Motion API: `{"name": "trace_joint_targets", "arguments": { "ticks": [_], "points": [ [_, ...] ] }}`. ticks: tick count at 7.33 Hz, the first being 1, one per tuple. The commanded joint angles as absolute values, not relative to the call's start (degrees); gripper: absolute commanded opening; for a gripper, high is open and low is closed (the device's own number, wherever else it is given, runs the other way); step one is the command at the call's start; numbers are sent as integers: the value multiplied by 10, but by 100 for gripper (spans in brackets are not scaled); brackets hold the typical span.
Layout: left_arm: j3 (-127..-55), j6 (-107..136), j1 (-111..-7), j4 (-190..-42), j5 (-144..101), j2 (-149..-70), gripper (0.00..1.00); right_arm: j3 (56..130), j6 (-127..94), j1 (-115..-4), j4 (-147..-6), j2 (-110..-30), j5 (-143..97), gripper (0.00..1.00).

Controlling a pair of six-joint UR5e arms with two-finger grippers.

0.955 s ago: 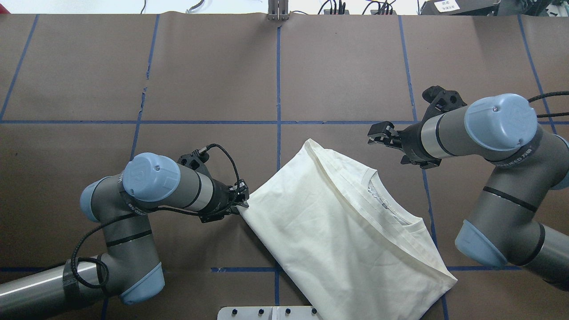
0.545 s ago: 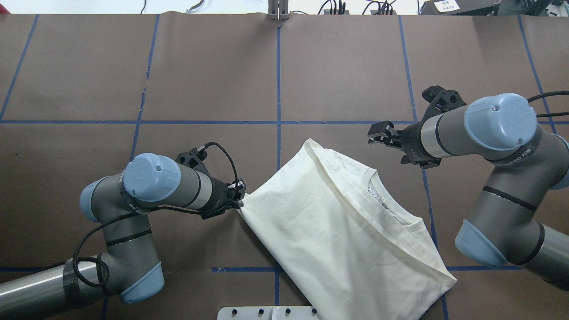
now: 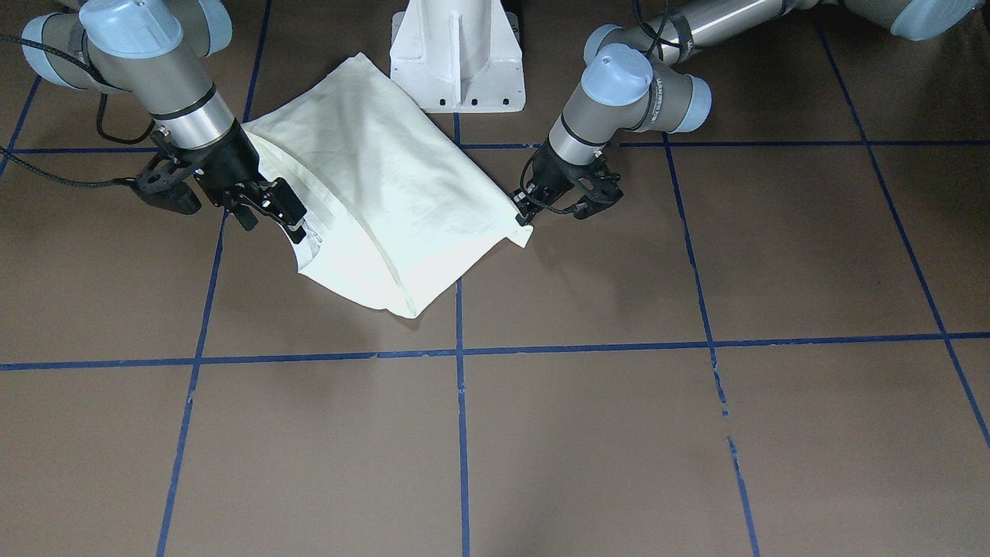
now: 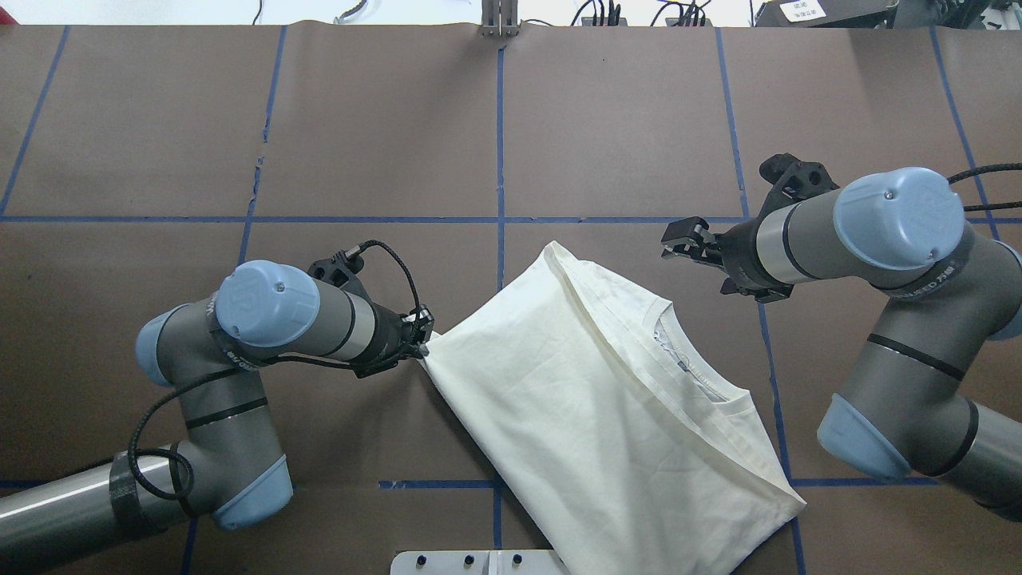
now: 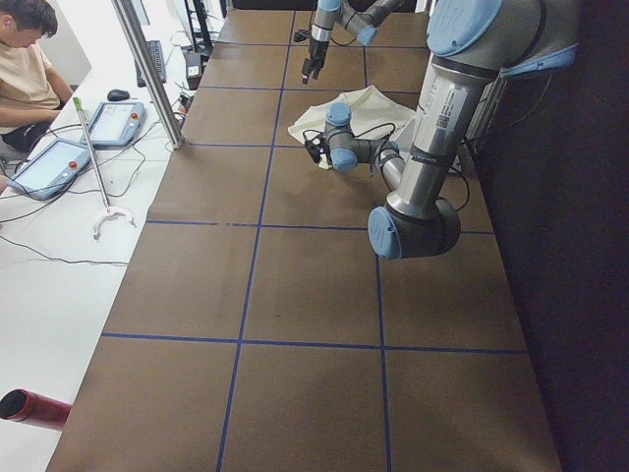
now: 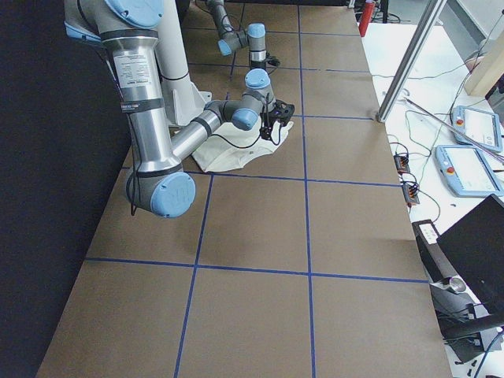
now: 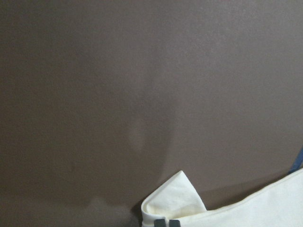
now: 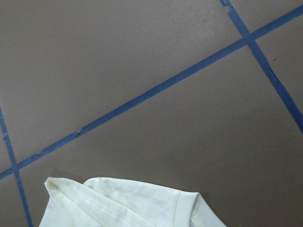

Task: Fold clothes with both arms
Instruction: 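Pull the shirt corner with the left gripper away from the robot to straighten it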

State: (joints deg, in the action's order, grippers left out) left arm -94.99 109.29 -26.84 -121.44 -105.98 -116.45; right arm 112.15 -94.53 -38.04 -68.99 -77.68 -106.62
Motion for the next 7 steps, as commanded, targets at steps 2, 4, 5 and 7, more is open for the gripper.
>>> {"name": "trace_joint_targets", "arguments": {
  "ticks": [2,4,5,7],
  "points": [
    [-814,1020,-383,-1218,-1025,-1254,0,1122,-947,-381,-689,-777,-1065,100],
    [-642,1006,-437,-1268,-1024,-1378,0,1122,-947,-380,-689,-775,-1066,100],
    [-577,991,-450,-1307,-1023,-1413,0,1121,-947,-377,-689,-774,-1067,100],
    [-618,986,-450,-1318,-1029,-1403,67,1106,-952,-365,-690,-731,-1067,100]
  ]
}}
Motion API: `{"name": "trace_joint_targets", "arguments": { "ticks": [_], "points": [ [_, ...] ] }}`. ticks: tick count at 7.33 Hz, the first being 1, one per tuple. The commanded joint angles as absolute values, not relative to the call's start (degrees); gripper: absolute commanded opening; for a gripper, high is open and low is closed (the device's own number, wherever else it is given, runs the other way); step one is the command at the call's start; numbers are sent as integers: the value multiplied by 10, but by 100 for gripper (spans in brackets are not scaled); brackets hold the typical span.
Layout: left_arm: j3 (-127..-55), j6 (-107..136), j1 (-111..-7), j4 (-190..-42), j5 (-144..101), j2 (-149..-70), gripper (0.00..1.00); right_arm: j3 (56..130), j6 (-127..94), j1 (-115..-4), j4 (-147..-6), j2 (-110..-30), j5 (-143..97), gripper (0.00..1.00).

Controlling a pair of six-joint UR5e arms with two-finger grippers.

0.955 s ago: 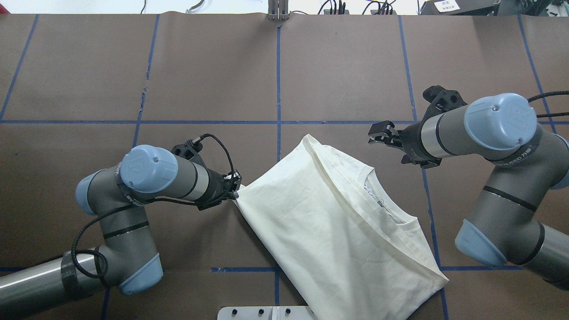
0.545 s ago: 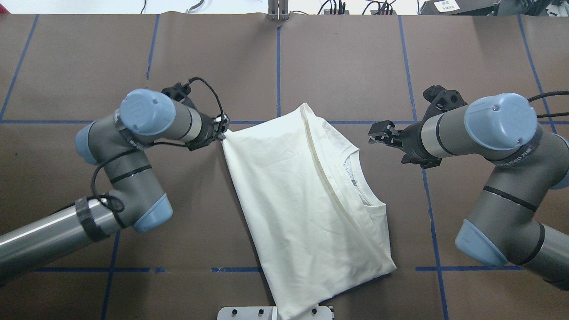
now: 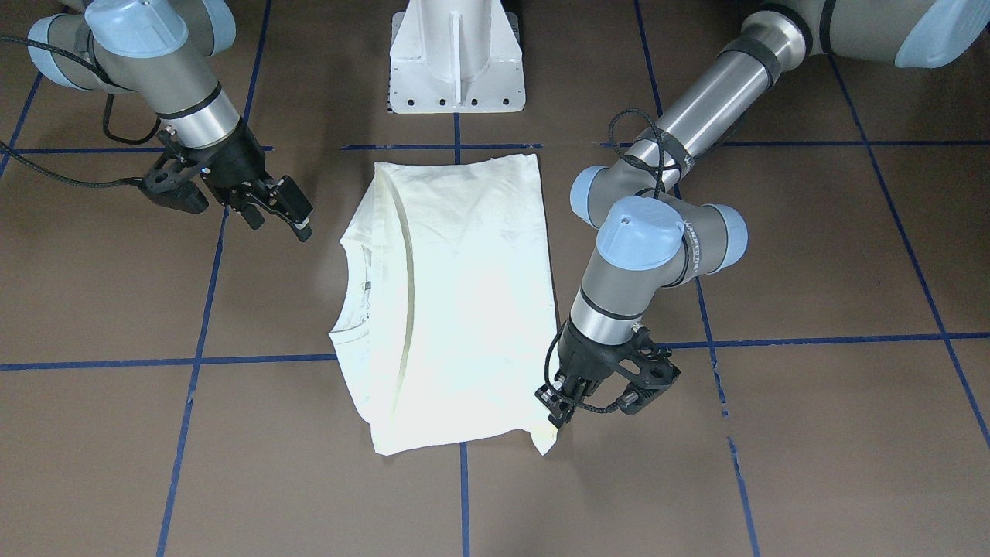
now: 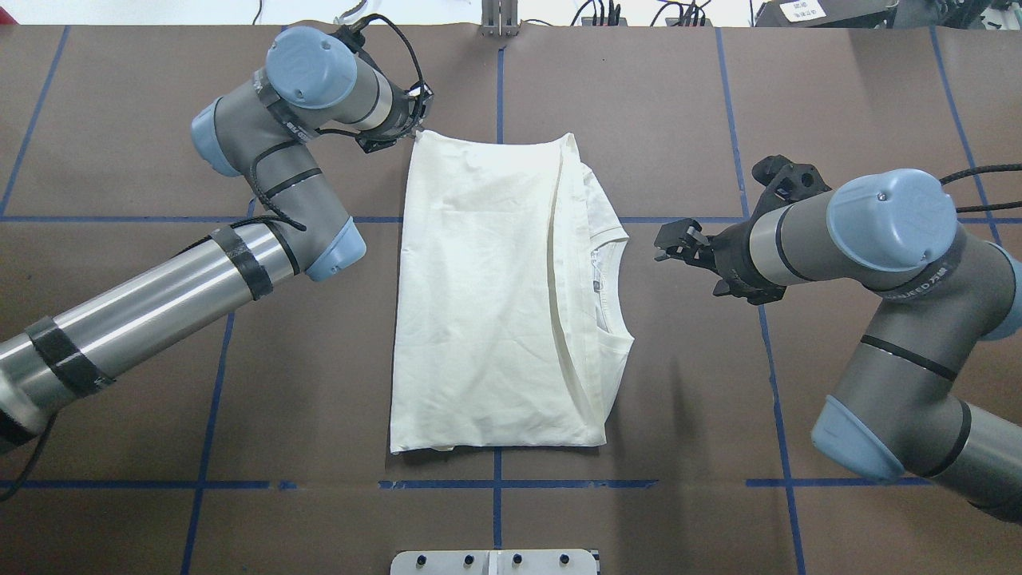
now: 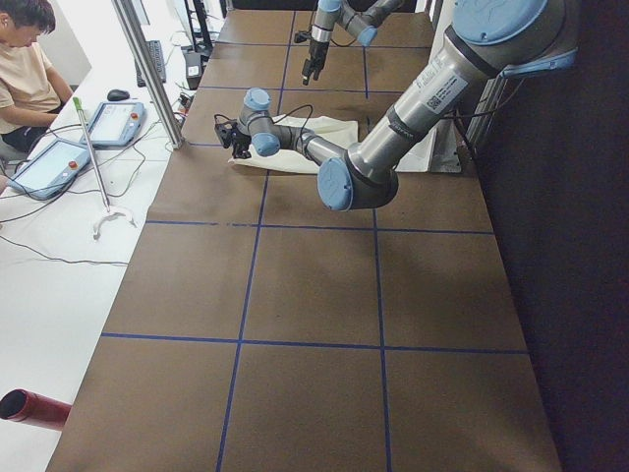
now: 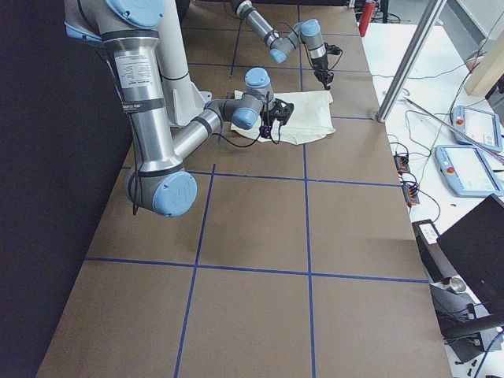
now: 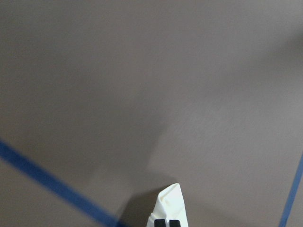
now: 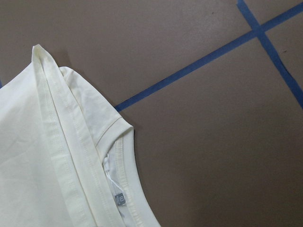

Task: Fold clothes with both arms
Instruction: 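Pull the shirt corner with the left gripper away from the robot to straighten it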

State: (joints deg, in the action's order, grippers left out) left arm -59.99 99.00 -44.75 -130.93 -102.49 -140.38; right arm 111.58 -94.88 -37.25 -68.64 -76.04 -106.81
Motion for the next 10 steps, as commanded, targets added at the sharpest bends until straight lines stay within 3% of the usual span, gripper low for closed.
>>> {"name": "trace_joint_targets", "arguments": {
  "ticks": [1,2,3,6,10],
  "points": [
    [-707,987,-450,-1311,-1031,-1348,67,1087,-952,-341,-690,-710,-1064,100],
    [-809,990,-449,-1305,-1068,-1278,67,1073,-953,-304,-691,-688,-1033,100],
    [-847,989,-450,-1303,-1090,-1247,67,1064,-949,-261,-714,-668,-994,100],
    [-846,985,-450,-1307,-1090,-1233,67,1029,-882,-224,-806,-617,-966,100],
    [-846,984,-451,-1307,-1091,-1231,67,1009,-752,-231,-889,-632,-962,100]
  ]
}}
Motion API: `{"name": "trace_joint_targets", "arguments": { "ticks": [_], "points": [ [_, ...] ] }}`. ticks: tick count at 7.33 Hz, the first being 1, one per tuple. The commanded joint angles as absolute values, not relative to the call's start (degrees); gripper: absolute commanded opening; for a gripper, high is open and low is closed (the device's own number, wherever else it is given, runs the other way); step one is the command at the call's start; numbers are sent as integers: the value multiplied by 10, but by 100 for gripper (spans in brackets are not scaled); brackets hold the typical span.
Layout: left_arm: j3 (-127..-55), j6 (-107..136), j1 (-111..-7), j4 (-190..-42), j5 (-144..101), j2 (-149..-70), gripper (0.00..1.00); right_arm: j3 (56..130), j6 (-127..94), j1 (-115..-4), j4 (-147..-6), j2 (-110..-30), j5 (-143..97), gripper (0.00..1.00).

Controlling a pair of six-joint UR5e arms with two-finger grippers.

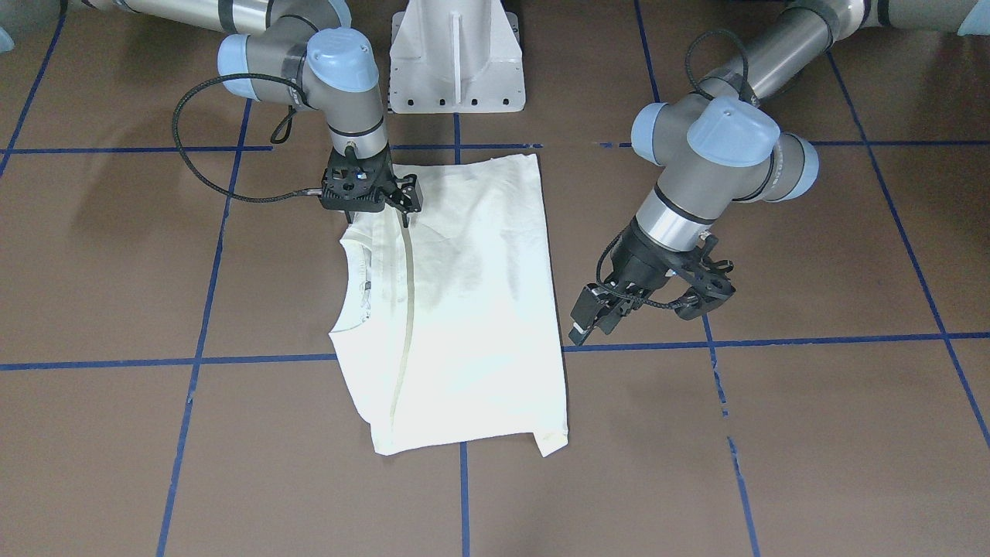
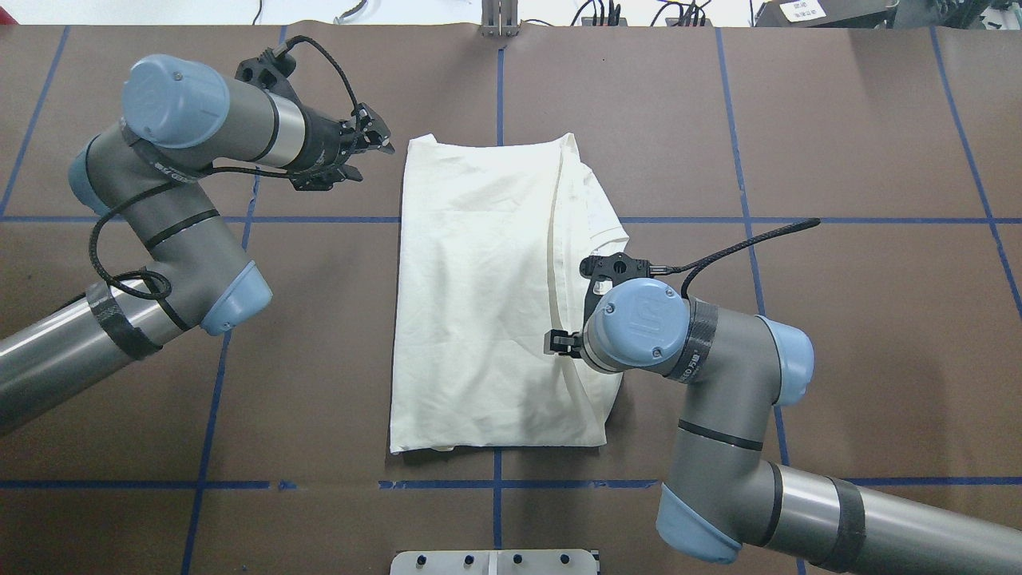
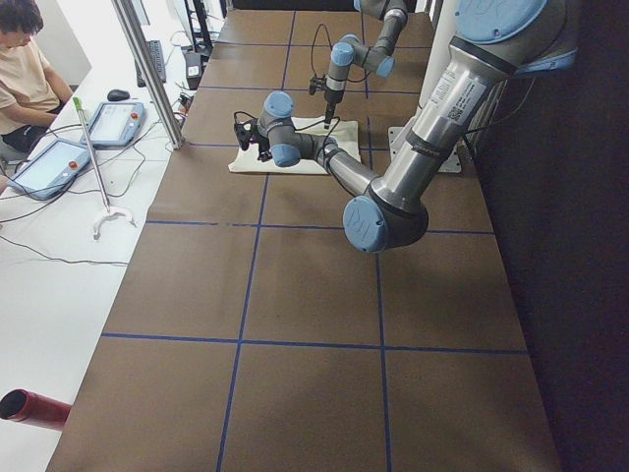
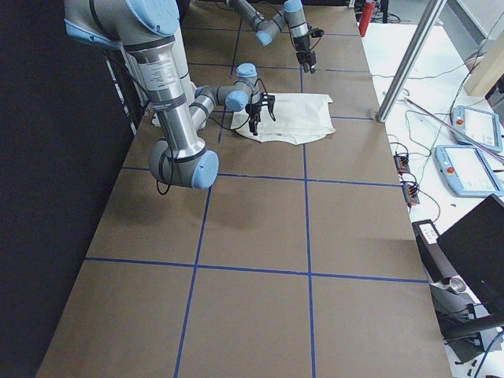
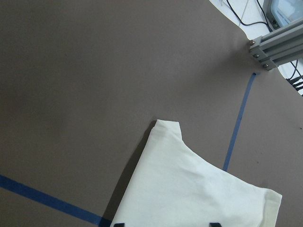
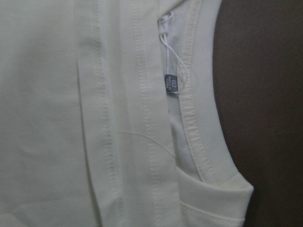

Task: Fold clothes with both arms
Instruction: 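Release the left gripper and lower the right gripper to the shirt's near corner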

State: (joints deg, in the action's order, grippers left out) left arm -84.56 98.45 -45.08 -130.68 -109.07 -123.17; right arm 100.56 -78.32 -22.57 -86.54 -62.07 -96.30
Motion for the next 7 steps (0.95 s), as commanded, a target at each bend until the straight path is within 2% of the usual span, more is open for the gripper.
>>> {"name": "trace_joint_targets", "arguments": {
  "ticks": [1,2,4,7],
  "points": [
    [-846,983,-451,-1307,-1091,-1231,67,1019,-742,-234,-890,-659,-962,100],
    [-846,983,-451,-1307,-1092,-1231,67,1055,-735,-240,-894,-672,-968,100],
    [-849,983,-451,-1305,-1092,-1231,67,1058,-764,-224,-903,-657,-948,100],
    [-850,983,-451,-1304,-1091,-1231,66,1062,-1021,-145,-871,-649,-842,99]
  ]
}}
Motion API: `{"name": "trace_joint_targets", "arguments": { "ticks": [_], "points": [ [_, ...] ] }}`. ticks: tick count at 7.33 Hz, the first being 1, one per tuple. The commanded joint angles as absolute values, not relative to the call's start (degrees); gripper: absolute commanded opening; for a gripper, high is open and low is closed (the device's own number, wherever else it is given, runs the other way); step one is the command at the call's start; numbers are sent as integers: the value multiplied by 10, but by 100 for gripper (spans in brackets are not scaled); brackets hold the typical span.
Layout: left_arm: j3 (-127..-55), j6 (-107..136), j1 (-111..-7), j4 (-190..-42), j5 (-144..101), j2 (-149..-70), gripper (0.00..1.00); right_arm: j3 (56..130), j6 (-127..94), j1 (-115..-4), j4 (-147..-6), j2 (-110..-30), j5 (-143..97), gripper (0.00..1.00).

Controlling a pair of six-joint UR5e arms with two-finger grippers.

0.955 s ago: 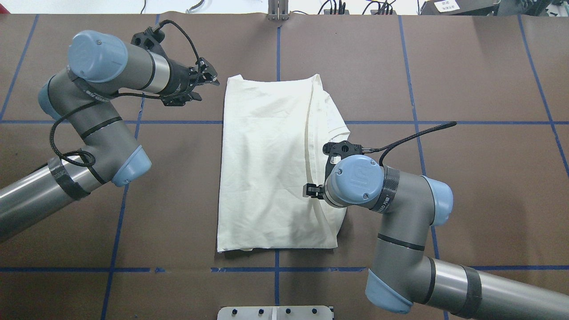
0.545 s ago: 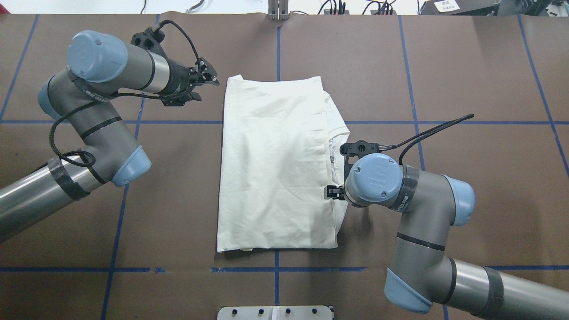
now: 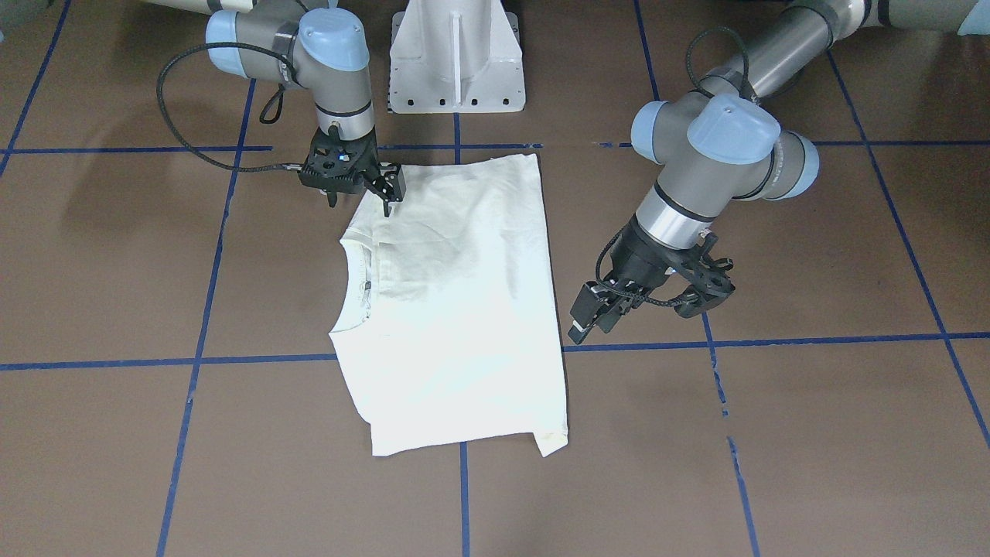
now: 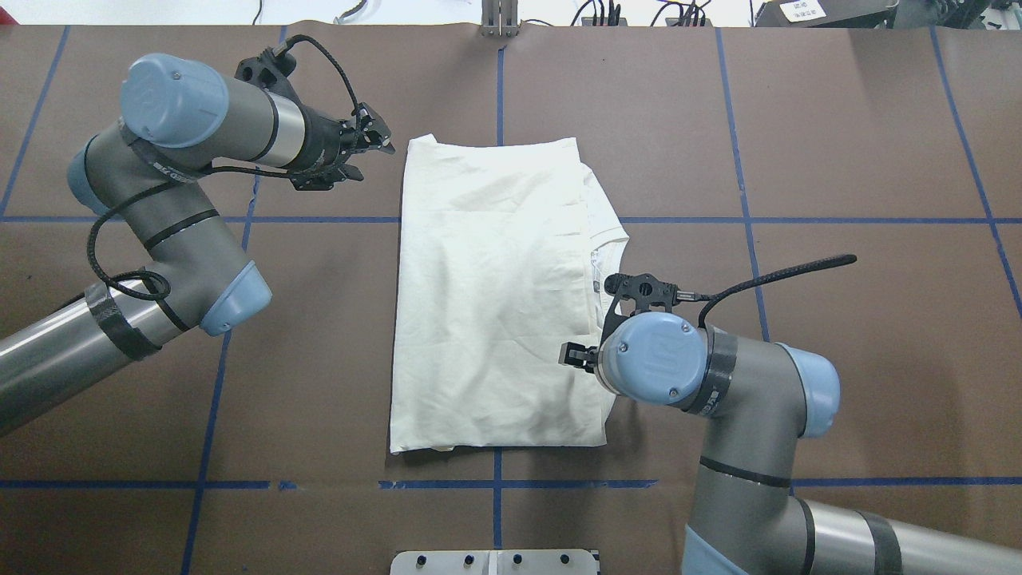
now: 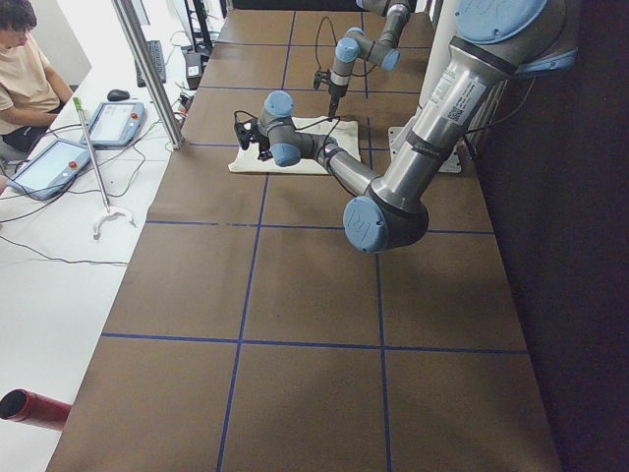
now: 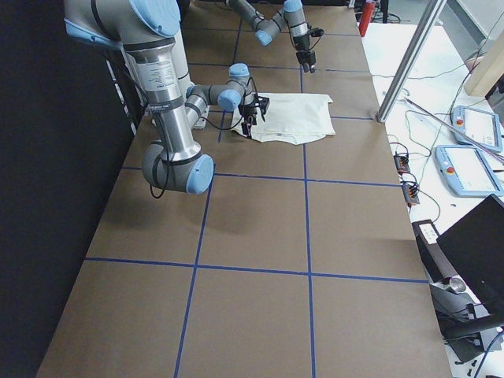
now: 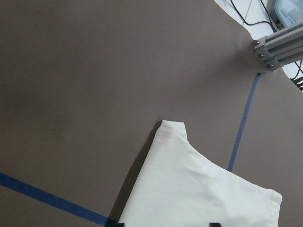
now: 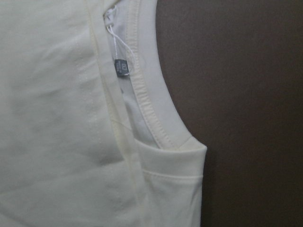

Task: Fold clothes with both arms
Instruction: 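Release the left gripper and lower the right gripper to the shirt's near corner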

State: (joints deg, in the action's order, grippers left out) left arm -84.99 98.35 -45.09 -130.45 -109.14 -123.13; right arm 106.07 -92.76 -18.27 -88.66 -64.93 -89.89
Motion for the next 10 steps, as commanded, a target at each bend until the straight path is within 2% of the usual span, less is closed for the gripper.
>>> {"name": "trace_joint_targets", "arguments": {
  "ticks": [1,2,7,8,9,10],
  "points": [
    [-850,983,-452,-1304,-1090,-1231,65,1071,-1040,-139,-872,-651,-837,77],
    [-851,983,-452,-1304,-1089,-1232,65,1082,-1073,-128,-876,-656,-836,69],
    [-848,984,-452,-1304,-1087,-1232,65,1085,-1107,-103,-879,-671,-816,69],
    [-847,984,-451,-1304,-1086,-1232,65,1098,-1108,-101,-881,-673,-816,64],
    [-847,984,-451,-1304,-1086,-1232,65,1098,-1126,-93,-880,-682,-816,43],
    [-847,984,-451,-1304,-1086,-1232,65,1098,-1140,-87,-880,-682,-816,14]
  ]
}}
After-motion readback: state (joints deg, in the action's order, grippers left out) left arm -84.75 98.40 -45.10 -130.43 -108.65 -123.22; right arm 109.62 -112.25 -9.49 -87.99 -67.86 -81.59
